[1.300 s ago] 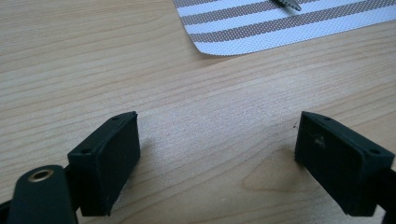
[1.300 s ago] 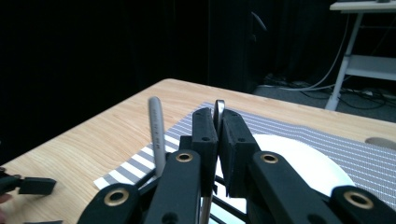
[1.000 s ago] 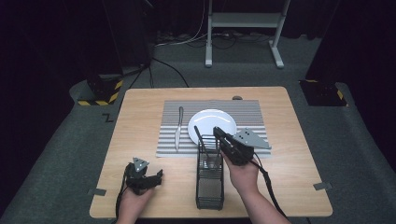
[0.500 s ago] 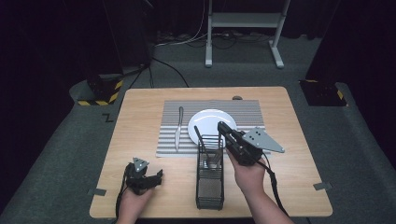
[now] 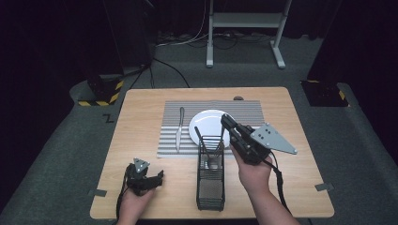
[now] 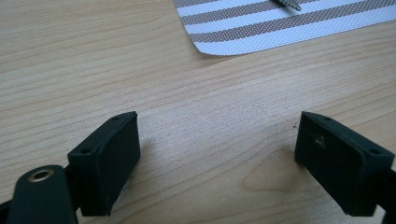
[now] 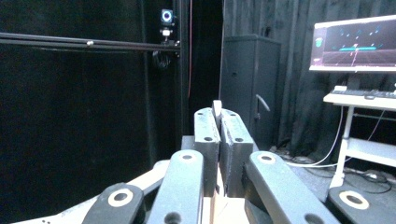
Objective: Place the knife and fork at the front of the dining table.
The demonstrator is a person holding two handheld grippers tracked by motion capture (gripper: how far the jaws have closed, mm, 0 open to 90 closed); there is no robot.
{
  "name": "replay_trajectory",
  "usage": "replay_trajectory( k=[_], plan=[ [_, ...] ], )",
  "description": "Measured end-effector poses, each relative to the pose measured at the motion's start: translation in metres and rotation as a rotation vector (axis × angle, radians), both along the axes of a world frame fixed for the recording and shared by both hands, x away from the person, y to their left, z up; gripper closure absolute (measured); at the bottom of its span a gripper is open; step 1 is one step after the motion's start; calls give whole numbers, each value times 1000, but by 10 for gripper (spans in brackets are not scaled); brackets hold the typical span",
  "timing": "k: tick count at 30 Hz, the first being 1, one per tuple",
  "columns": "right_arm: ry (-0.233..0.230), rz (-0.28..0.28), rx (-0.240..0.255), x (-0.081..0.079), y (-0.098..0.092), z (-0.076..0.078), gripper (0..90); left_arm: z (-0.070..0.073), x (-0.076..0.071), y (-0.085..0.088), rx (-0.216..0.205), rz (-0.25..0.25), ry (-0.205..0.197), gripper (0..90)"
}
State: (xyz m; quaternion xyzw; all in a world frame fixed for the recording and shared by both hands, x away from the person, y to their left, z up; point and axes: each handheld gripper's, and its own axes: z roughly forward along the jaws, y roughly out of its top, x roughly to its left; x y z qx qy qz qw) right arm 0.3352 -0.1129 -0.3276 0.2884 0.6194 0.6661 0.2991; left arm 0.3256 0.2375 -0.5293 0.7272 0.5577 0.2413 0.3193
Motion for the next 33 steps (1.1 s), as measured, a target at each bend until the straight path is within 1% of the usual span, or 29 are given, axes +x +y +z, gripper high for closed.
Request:
replay_trajectory(
  k=[7,14,17,19,26,30,33],
  plan=[
    [-17,-19,22,0,-7,10,870,0,0,0,0,-1,0,140],
    [-43,-48,44,-1,-20,23,870,0,0,0,-1,-1,0,140],
    [-57,-67,41,-2,-27,28,870,0,0,0,-1,0,0,140],
    [-69,-87,30,-1,-33,31,870,0,0,0,-1,0,0,140],
    [-69,-140,-4,2,-49,30,870,0,0,0,-1,0,0,140],
    [-57,-172,-26,8,-58,23,870,0,0,0,0,-1,0,140],
    [-38,-194,-42,13,-64,15,870,0,0,0,-1,0,0,140]
  ],
)
